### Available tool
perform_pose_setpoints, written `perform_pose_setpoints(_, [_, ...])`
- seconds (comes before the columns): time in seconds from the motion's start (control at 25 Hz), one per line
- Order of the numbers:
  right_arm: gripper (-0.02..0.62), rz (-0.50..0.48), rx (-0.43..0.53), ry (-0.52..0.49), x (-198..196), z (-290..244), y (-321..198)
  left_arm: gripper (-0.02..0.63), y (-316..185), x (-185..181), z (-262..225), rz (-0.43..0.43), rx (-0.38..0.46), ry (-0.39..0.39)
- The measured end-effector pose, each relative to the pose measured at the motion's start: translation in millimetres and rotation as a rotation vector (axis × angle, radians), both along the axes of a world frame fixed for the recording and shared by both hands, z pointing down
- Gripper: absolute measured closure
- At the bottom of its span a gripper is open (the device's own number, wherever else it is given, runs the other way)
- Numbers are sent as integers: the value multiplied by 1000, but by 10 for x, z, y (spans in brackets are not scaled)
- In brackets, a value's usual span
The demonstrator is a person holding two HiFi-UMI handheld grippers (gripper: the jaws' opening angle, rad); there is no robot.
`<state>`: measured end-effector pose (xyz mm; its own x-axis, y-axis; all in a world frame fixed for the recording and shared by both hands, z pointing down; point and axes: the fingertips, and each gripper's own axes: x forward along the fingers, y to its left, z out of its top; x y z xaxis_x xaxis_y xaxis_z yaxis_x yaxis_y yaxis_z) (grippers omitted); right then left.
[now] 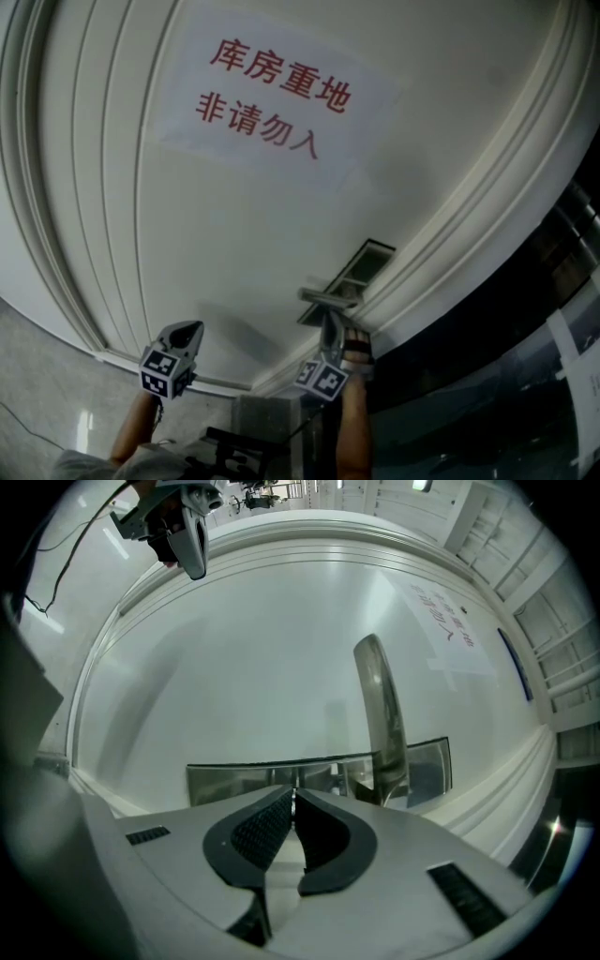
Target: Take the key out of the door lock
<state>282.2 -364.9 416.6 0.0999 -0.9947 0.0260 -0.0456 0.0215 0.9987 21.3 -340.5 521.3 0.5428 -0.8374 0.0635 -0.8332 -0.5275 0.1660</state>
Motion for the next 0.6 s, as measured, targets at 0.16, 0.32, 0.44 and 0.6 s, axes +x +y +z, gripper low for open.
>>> perform_pose_setpoints(0.16, [577, -7, -2, -18, -8, 1, 61, 599, 10, 8, 8, 2, -2, 0])
perform_pose_setpoints(0.32, [577, -14, 6, -19, -13, -14, 108, 599, 13, 33, -15, 6, 4, 2])
perform_pose_setpoints(0.44, [576, -10, 13, -13, -7, -16, 135, 600, 30, 54, -23, 12, 8, 2])
perform_pose_setpoints(0.6, [575, -14, 5, -15, -2, 17, 153, 600, 82, 62, -12, 15, 10, -1])
